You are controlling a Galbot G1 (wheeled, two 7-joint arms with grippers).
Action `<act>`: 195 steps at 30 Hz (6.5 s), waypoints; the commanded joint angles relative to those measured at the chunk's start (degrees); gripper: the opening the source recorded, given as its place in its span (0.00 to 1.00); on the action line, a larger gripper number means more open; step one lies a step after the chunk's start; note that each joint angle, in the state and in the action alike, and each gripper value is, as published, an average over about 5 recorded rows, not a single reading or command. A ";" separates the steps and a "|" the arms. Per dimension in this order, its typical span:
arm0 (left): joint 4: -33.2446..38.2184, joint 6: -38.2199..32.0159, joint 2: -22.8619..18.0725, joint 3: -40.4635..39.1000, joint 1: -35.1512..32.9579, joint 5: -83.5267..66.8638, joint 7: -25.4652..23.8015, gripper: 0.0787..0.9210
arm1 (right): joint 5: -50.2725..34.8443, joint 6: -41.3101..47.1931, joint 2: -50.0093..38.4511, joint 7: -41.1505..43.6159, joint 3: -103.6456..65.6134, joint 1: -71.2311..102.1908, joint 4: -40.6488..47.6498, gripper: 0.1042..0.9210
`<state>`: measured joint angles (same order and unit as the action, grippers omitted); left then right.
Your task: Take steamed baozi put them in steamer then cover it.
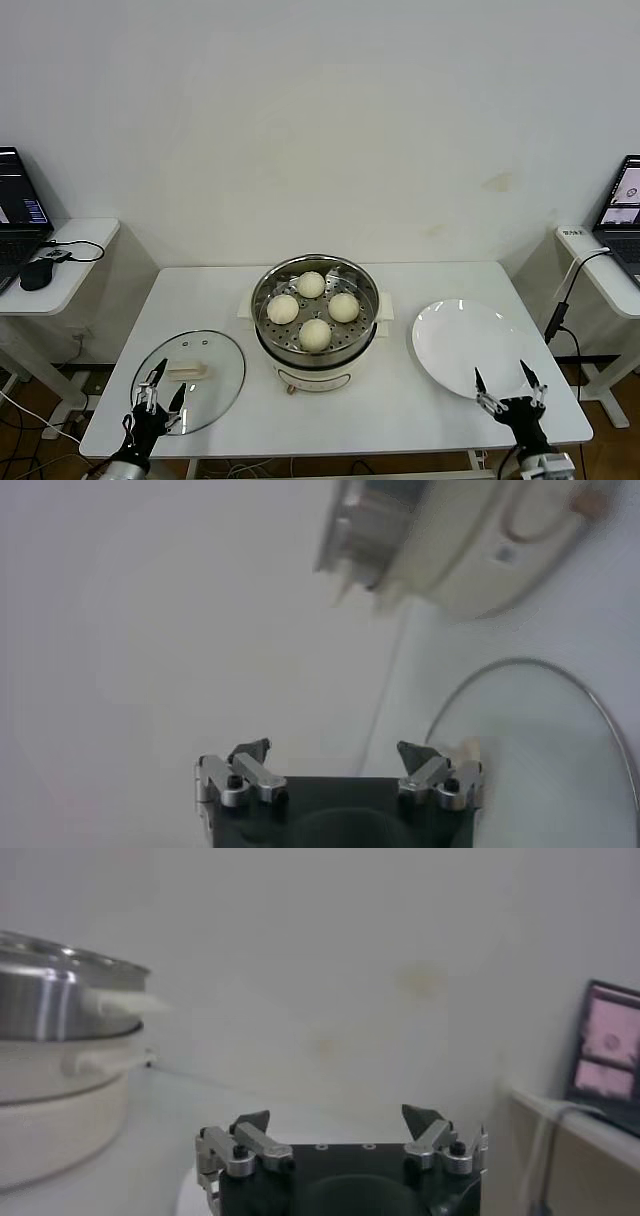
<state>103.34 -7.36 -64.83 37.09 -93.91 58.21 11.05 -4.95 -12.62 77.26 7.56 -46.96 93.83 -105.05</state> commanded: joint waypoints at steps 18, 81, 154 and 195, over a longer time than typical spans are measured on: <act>-13.98 -0.06 3.06 -3.83 16.41 10.04 -3.24 0.88 | 3.29 -1.24 5.02 0.33 -1.45 5.88 -0.46 0.88; 20.58 28.97 14.34 -14.56 20.26 -15.07 -10.58 0.06 | 12.81 -3.60 7.01 -0.66 4.18 3.82 1.54 0.88; -4.52 40.49 -16.04 -43.35 44.66 23.94 -28.51 0.06 | 25.64 -5.99 12.12 -5.57 9.84 1.05 7.09 0.88; 26.11 5.10 -6.81 -11.37 -4.52 -63.97 8.78 0.88 | 18.74 -5.24 8.86 -4.72 10.16 3.37 2.76 0.88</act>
<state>124.30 20.08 -72.29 7.99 -78.00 52.76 2.04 18.53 -18.43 87.99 2.16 -36.88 96.37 -100.13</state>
